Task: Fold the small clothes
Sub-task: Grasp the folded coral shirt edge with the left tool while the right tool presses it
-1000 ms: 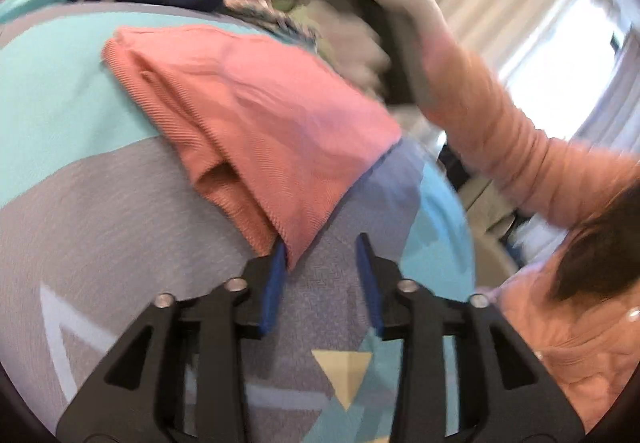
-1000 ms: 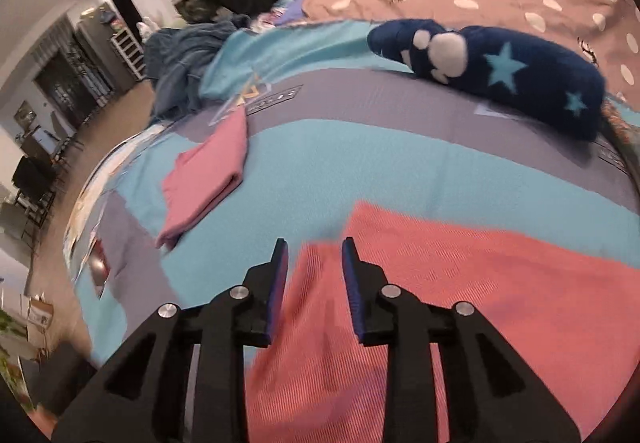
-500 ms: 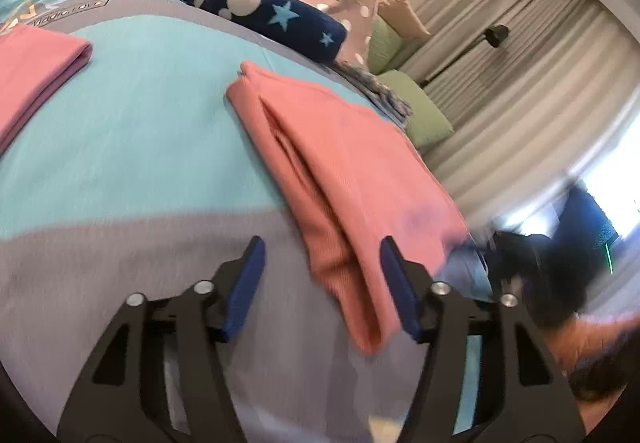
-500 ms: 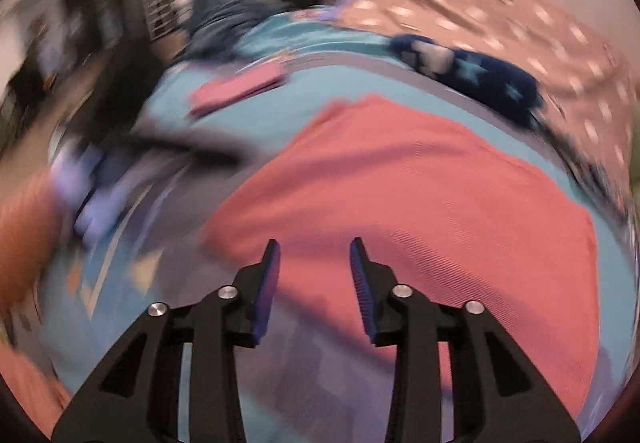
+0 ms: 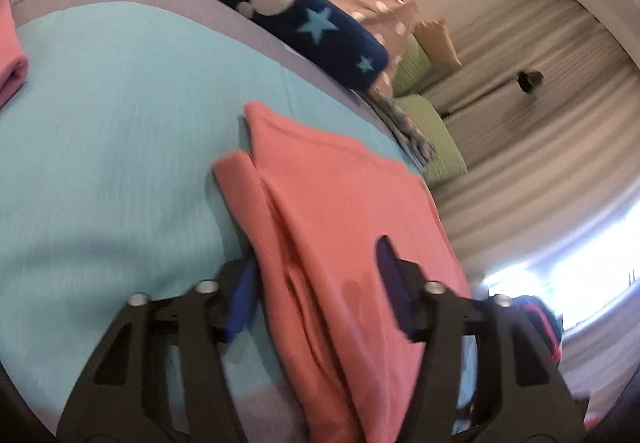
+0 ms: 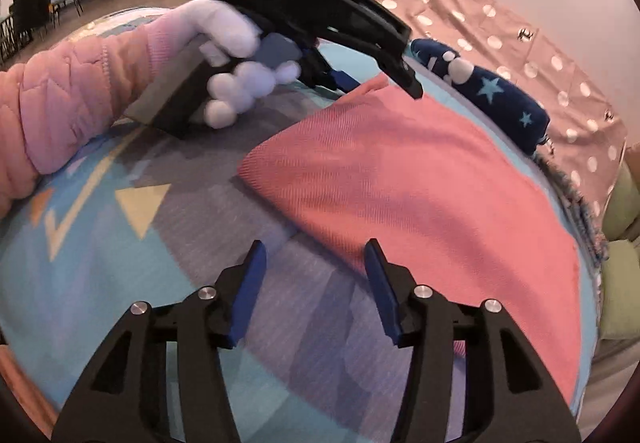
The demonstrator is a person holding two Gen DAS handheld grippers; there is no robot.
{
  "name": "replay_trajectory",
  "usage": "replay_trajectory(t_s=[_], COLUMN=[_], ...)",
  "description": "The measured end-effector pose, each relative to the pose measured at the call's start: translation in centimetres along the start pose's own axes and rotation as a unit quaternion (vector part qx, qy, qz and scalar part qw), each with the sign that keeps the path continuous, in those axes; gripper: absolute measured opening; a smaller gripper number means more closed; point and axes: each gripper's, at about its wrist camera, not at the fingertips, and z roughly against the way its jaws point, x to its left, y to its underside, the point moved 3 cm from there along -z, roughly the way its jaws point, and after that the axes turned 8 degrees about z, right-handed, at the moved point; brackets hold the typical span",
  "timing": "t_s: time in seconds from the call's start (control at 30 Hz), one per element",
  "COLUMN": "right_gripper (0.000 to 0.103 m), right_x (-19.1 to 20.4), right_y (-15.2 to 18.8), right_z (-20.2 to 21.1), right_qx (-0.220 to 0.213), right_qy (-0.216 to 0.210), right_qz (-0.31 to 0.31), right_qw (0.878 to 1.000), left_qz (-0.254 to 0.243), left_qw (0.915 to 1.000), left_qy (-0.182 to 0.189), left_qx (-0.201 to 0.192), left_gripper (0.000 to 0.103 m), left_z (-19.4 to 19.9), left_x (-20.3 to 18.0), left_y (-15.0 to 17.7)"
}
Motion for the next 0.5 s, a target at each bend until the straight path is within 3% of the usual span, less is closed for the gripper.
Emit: replay_trajectory(t_s=[0.03,0.1,0.2,0.33,0.5], right_gripper=[0.052,0.054,0.064,0.064,0.064], right_x=[0.0,0.1,0.5,1.0,1.7], right_y=[-0.2,-0.4,-0.9,-1.7,-2.5], right_z=[-0.3,-0.7,-1.2,-1.8,-2.2], right_qx=[-0.002,-0.004,-0.008,-0.011,-0.012], right_qy=[0.009,0.019,0.049,0.067,0.084], right_qz=[0.004,0.007,0.016,0.038,0.06], right_qw=[1.0,1.0,0.999,0.997,0.995], left_qz=[0.011,0.053,0.066,0.035,0.031], left_qw=[0.9999,0.9986,0.9974,0.9993,0.9994], left_qy=[0.001,0.003,0.027,0.009,0.015], left_qx=[-0.001,0.008,0.012,0.002,-0.003], left_gripper=[0.027,0.014,0.013,0.013,0.013], left_z=[-0.4,-1.4,-1.3,-1.4,-1.2], left_x=[0.3,1.7,2.3,1.6,1.6], left_y=[-0.5,-1.3,-1.4,-1.0,-0.9])
